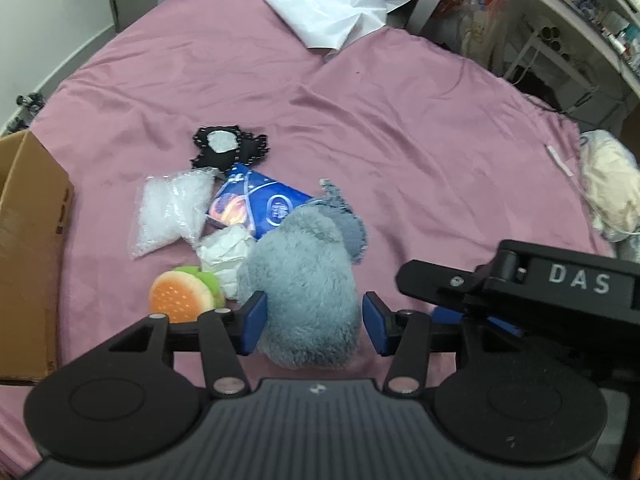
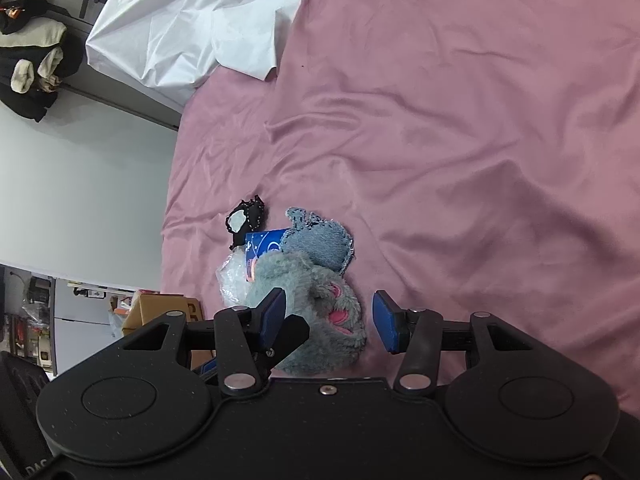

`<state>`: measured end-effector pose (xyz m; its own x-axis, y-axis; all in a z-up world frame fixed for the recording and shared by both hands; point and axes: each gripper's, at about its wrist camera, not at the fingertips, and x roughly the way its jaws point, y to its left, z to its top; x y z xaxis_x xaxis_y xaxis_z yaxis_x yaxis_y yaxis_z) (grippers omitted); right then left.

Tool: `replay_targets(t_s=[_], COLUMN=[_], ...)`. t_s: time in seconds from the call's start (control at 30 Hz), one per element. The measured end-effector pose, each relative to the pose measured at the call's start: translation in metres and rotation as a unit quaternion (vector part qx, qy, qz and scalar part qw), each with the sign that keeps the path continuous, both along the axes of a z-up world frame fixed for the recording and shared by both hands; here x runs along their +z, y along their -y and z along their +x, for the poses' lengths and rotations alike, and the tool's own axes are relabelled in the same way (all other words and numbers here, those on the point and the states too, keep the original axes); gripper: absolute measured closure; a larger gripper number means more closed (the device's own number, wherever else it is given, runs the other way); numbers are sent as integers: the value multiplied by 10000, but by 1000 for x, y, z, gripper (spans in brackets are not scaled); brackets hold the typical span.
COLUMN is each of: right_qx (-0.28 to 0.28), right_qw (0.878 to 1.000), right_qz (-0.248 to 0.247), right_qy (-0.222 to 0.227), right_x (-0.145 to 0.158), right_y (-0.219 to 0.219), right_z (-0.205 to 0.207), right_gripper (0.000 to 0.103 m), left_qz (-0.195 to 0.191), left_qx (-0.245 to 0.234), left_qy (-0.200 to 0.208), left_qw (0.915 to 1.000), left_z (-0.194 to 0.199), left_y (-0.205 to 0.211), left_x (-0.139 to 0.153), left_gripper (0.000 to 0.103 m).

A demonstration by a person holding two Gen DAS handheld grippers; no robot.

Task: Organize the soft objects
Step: 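Move the right tool to the grey plush mouse and close on it, then lift the grey plush mouse with the right tool and carry it over the box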

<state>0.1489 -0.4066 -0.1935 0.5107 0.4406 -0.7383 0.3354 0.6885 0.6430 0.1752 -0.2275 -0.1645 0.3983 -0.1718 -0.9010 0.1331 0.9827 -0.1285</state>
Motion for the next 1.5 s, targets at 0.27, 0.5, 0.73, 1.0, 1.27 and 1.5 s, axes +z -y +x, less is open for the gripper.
replay_targets(t_s=[0.27, 0.5, 0.73, 1.0, 1.27, 1.5], right_qx=[-28, 254, 434, 363, 465, 821], right_qw=[10000, 9996, 9986, 9955, 9935, 9912], right_qz=[-50, 115, 311, 868, 1006, 986], right_qy=[-81, 36, 59, 130, 247, 326], right_x=[-6, -9, -13, -24, -19, -10], right_y=[-3, -14, -29, -35, -41, -54], right_z=[8, 14, 20, 25, 23, 22], right_gripper=[54, 55, 59, 67, 79, 76], left_qz=[262, -129, -476, -1000, -1333, -1535], left_qx=[213, 500, 708, 966, 1222, 1448], left_qy=[-51, 19, -1, -126, -129, -48], left_qw=[9994, 9987, 9964, 9902, 9834, 9775], left_z=[8, 9, 13, 13, 9, 3], left_y=[-12, -35, -50, -73, -95, -117], left_x=[-11, -8, -3, 1, 8, 18], left_gripper=[51, 58, 61, 62, 62, 62])
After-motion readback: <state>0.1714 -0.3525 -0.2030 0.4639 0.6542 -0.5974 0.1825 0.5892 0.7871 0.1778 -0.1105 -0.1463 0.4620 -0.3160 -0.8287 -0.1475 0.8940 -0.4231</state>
